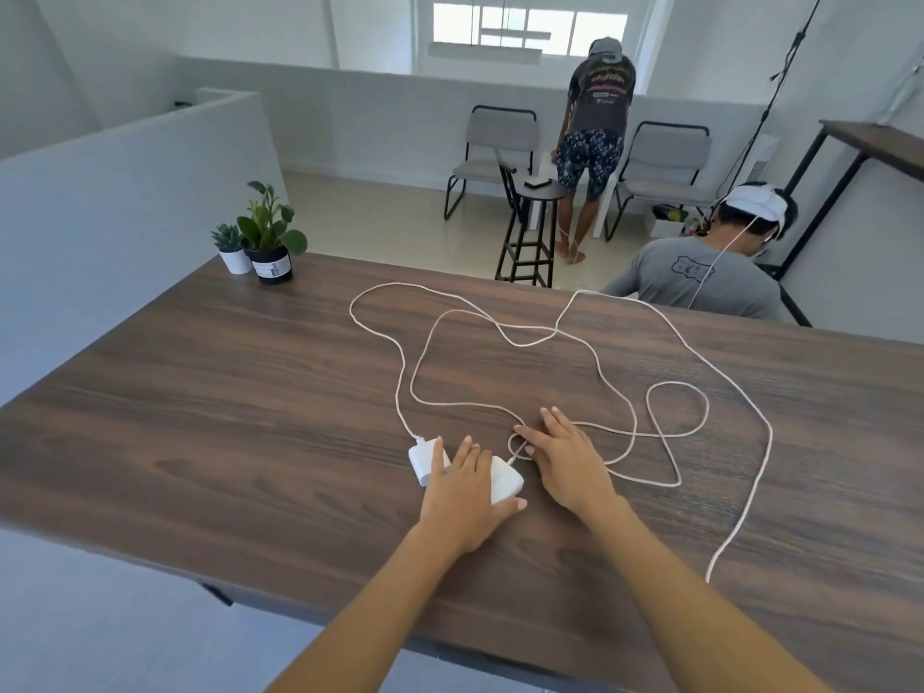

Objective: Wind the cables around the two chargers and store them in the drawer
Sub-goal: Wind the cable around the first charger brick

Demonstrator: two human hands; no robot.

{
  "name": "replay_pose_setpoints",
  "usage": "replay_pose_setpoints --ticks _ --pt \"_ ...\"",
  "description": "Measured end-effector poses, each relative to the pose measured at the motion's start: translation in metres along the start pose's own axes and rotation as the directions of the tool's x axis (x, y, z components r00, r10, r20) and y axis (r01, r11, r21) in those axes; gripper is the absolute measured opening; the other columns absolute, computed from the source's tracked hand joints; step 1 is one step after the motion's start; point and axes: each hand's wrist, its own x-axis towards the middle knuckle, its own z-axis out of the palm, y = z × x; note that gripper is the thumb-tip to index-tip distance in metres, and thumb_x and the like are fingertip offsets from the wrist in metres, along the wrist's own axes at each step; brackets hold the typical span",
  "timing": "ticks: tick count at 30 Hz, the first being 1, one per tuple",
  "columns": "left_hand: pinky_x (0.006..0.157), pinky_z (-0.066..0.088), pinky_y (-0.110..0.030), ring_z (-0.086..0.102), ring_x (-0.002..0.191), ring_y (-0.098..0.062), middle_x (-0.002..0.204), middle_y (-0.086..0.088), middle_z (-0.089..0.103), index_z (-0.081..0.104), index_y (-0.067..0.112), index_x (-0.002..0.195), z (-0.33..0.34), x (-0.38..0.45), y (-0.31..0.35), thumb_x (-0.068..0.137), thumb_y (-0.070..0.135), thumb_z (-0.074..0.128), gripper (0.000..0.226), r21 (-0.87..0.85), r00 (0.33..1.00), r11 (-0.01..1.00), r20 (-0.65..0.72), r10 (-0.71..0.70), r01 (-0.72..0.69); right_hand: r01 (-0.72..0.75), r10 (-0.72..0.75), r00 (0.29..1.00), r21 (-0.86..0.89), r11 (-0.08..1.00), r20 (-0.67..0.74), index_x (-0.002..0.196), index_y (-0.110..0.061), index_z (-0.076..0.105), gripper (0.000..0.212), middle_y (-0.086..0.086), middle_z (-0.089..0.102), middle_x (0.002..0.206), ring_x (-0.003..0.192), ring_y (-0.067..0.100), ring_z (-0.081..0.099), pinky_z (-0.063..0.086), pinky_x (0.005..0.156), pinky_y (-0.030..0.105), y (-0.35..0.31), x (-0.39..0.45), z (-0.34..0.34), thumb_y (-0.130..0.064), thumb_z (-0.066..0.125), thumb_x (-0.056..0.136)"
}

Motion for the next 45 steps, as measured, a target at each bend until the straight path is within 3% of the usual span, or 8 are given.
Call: replay_pose_setpoints --ticks 10,13,17,24,29,36,41,45 --pt "0.116 -0.014 -0.032 0.009 0.146 -0.008 0.144 0.014 0.039 0.034 0.021 0.14 -0.003 -0.01 -0.03 0.09 0.051 0.049 0.06 -0.139 0.967 0.975 -0.21 0.145 -0.176 0.097 -0.03 0.929 0.167 0.981 -0.368 0.094 -0.014 0.076 0.028 0.019 0.062 0.123 0.122 0.036 0.053 0.049 0.095 0.04 0.0 -0.015 -0.008 0.007 0.069 0.077" --pt "0.116 0.008 -0.022 0.026 0.139 -0.002 0.135 0.016 0.049 0.046 0.024 0.132 -0.024 -0.01 -0.042 0.081 0.047 0.065 0.059 -0.36 0.924 0.897 -0.363 0.12 -0.257 0.146 -0.024 0.885 0.228 0.963 -0.465 0.09 -0.013 0.076 0.028 0.015 0.064 0.121 0.122 0.029 0.053 0.045 0.097 0.033 -0.008 -0.007 -0.026 0.01 0.068 0.077" --pt "0.08 0.038 -0.002 0.053 0.1 0.013 0.107 0.03 0.061 0.053 0.046 0.113 -0.061 -0.01 -0.057 0.068 0.025 0.082 0.057 -0.698 0.909 0.65 -0.415 -0.024 -0.302 0.187 0.058 0.809 0.35 0.918 -0.584 0.082 -0.007 0.074 0.02 0.01 0.073 0.099 0.106 0.015 0.064 0.042 0.098 0.02 -0.027 0.01 -0.055 0.012 0.068 0.077" --pt "0.08 0.049 -0.012 0.062 0.093 0.002 0.1 0.026 0.067 0.062 0.043 0.106 -0.098 0.006 -0.086 0.06 0.02 0.088 0.058 -0.798 0.913 0.509 -0.404 -0.052 -0.324 -0.003 0.391 0.855 0.749 0.663 -0.342 0.067 -0.037 0.069 0.034 -0.021 0.071 0.07 0.071 -0.005 0.064 0.049 0.074 0.013 -0.05 0.018 -0.087 -0.006 0.071 0.081" --pt "0.086 0.053 -0.024 0.065 0.1 -0.008 0.103 0.014 0.07 0.062 0.04 0.109 -0.108 0.012 -0.106 0.064 0.005 0.084 0.061 -0.88 0.945 0.361 -0.328 0.005 -0.307 0.025 0.352 0.875 0.755 0.655 -0.334 0.071 -0.03 0.071 0.027 -0.019 0.07 0.067 0.069 -0.006 0.063 0.045 0.07 0.007 -0.06 0.031 -0.109 -0.006 0.071 0.081" --pt "0.083 0.053 -0.021 0.065 0.1 -0.012 0.108 0.005 0.07 0.064 0.033 0.117 -0.125 0.019 -0.108 0.063 0.005 0.082 0.063 -0.914 0.936 0.207 -0.35 0.029 -0.348 0.1 0.305 0.878 0.765 0.636 -0.368 0.077 -0.028 0.075 0.017 -0.006 0.073 0.073 0.062 0.004 0.058 0.047 0.061 0.018 -0.064 0.035 -0.134 -0.012 0.072 0.08" --pt "0.081 0.053 -0.022 0.066 0.1 -0.014 0.107 0.001 0.07 0.066 0.033 0.114 -0.133 0.025 -0.097 0.063 0.002 0.084 0.062 -0.928 0.941 0.155 -0.338 0.033 -0.339 0.109 0.285 0.886 0.761 0.639 -0.367 0.074 -0.033 0.074 0.025 -0.004 0.074 0.076 0.07 0.017 0.061 0.05 0.07 0.032 -0.058 0.042 -0.148 -0.009 0.072 0.08" --pt "0.076 0.053 -0.018 0.066 0.101 -0.011 0.109 0.003 0.071 0.068 0.029 0.11 -0.145 0.033 -0.088 0.06 0.01 0.082 0.055 -0.945 0.945 0.037 -0.323 0.038 -0.325 0.131 0.261 0.901 0.793 0.595 -0.345 0.075 -0.032 0.076 0.011 -0.004 0.072 0.067 0.062 0.005 0.061 0.05 0.062 0.016 -0.045 0.05 -0.156 -0.021 0.073 0.077"
